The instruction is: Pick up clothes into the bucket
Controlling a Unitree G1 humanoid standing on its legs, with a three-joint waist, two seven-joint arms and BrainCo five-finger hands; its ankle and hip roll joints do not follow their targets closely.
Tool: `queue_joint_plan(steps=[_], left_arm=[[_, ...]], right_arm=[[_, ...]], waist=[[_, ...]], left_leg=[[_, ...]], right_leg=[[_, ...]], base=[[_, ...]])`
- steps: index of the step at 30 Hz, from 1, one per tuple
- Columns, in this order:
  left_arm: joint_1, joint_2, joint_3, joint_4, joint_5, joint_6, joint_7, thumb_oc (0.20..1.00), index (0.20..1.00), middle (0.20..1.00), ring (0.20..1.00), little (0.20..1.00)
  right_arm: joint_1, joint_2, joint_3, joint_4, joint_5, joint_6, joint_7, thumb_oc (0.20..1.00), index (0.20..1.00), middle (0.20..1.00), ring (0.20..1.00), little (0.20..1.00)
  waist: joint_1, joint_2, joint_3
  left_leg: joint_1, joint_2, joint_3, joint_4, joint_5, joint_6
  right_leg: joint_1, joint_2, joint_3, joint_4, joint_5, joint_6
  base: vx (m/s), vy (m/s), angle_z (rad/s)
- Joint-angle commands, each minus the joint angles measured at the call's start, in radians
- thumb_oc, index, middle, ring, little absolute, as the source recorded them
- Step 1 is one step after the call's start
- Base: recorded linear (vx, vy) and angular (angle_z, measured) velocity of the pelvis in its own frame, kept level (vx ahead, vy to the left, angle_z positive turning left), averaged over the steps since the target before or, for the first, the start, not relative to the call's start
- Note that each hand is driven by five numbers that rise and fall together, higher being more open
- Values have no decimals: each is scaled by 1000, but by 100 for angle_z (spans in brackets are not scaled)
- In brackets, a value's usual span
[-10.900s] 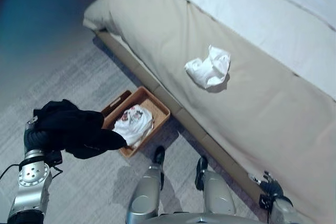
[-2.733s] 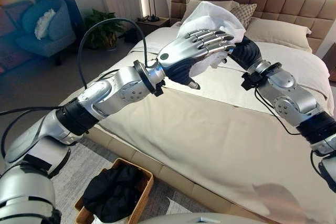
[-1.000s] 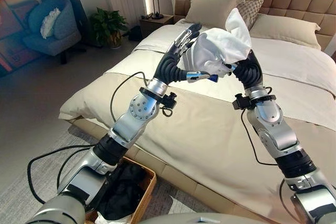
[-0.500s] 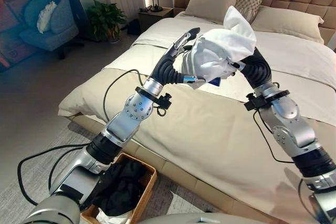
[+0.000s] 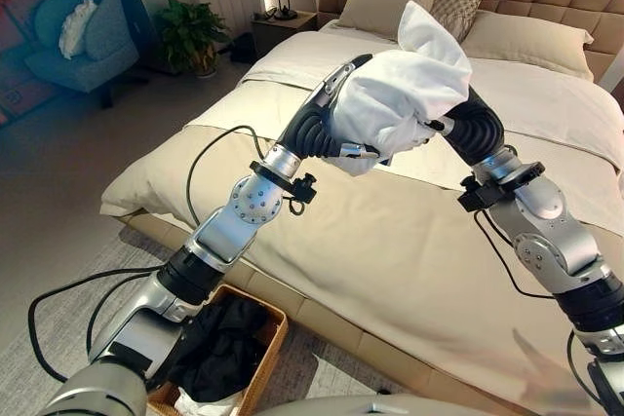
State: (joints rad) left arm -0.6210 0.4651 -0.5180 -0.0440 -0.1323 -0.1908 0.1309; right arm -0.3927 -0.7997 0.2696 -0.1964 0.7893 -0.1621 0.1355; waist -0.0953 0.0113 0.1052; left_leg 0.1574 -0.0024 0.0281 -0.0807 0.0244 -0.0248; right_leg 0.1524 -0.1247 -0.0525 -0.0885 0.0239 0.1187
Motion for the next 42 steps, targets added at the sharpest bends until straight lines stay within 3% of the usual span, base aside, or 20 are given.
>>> queue_joint_plan(steps=[1,7,8,9,20,21,22,23,30,36,42], left_arm=[[-112,-19,1,85,-13,-33,5,1000,1000,1000,1000,1000],[-125,-30,-17,81,-56,-33,-11,1000,1000,1000,1000,1000],[-126,-30,-18,80,-57,-32,-12,435,435,435,435,435],[-127,-27,-19,80,-60,-33,-16,200,200,200,200,200],[-83,-31,13,38,-128,-56,-14,200,200,200,200,200],[-77,-29,19,28,-131,-58,-15,200,200,200,200,200],[-72,-27,23,20,-132,-59,-13,200,200,200,200,200],[-66,-25,30,11,-134,-60,-10,200,200,200,200,200],[-40,-19,72,0,-127,-70,11,200,200,200,200,200],[42,33,178,-21,-89,-78,32,200,200,200,200,200],[199,91,345,26,-6,-96,83,200,200,200,200,200]], right_arm=[[-98,-2,27,-93,41,-40,19,200,200,200,200,200],[-109,8,42,-91,38,-38,17,200,200,200,200,200],[-110,8,42,-92,36,-38,17,200,200,200,200,200],[-111,8,41,-93,36,-39,16,200,200,200,200,200],[-98,23,35,-85,19,-47,3,200,200,200,200,200],[-94,21,30,-84,18,-48,2,432,432,432,432,432],[-90,22,25,-82,15,-50,-2,432,432,432,432,432],[-84,24,20,-83,12,-49,-5,1000,1000,1000,1000,1000],[-56,28,-12,-83,8,-56,-18,1000,1000,1000,1000,1000],[119,72,-137,-64,-19,-61,-30,1000,1000,1000,1000,1000],[349,190,-230,68,-255,-46,-82,1000,1000,1000,1000,1000]], waist=[[17,-49,-48],[19,-49,-45],[19,-50,-45],[18,-49,-45],[20,-52,-53],[21,-53,-54],[21,-52,-54],[22,-53,-54],[18,-51,-56],[13,-47,-59],[10,-40,-60]], left_leg=[[-56,-17,-29,114,-103,5],[-60,-18,-32,112,-100,5],[-60,-18,-32,112,-101,5],[-59,-18,-33,112,-101,5],[-54,-18,-33,107,-102,5],[-54,-18,-32,106,-102,4],[-54,-18,-34,104,-101,4],[-54,-17,-35,102,-100,4],[-50,-19,-38,98,-99,4],[-57,-20,-37,96,-92,4],[-47,-17,-38,92,-103,5]], right_leg=[[-83,-33,-30,144,-56,27],[-85,-34,-33,142,-53,26],[-85,-35,-34,142,-53,26],[-84,-35,-33,142,-54,27],[-78,-36,-34,140,-56,27],[-77,-36,-35,139,-56,27],[-77,-36,-36,139,-56,27],[-77,-36,-36,139,-56,27],[-77,-38,-40,142,-58,26],[-82,-38,-38,139,-51,24],[-73,-35,-37,137,-64,22]], base=[[0,0,0],[0,0,0],[0,0,0],[0,0,0],[0,0,0],[0,0,0],[0,0,0],[0,0,0],[0,0,0],[7,-1,0],[7,0,0]])
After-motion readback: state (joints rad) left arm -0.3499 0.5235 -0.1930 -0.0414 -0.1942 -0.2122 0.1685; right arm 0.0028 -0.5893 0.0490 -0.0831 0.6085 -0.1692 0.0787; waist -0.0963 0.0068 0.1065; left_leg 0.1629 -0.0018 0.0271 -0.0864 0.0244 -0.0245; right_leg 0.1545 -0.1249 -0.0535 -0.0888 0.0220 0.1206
